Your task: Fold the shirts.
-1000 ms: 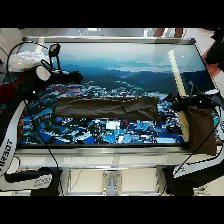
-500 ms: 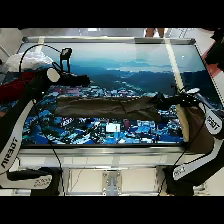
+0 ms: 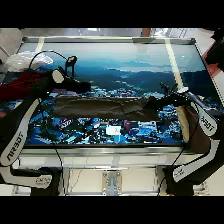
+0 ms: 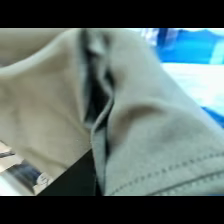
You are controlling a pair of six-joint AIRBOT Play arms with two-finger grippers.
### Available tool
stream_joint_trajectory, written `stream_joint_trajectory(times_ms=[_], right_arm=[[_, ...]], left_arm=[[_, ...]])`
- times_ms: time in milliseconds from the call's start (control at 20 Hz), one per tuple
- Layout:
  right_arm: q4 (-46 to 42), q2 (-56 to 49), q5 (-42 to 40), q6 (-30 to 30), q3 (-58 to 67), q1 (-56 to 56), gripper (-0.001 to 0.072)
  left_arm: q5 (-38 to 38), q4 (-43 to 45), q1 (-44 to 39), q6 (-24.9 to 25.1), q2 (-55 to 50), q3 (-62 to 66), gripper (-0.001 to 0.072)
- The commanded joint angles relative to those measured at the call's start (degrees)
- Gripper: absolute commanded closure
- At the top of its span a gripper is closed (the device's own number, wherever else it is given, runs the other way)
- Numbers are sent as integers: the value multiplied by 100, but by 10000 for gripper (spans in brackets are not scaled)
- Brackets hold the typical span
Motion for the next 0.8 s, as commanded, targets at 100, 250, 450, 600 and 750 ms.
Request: stream_joint_trajectory(times_ms=[100, 250, 450, 600, 750], right_arm=[[114, 898, 570, 203, 4, 39, 693], [133, 1565, 743, 323, 9, 42, 693], [127, 1939, 964, 658, 686, 356, 695], [96, 1921, 844, 938, 1458, 949, 696], [-35, 1790, 704, 1239, 2037, 1563, 696]], left_arm=[[-269, -476, -546, 479, -575, 0, 699], [-127, -472, -1117, 520, -931, 0, 698], [387, -610, -1530, 518, -1338, 2, 699], [640, -841, -1578, 516, -1491, 4, 699], [743, -1097, -1408, 518, -1388, 109, 698]])
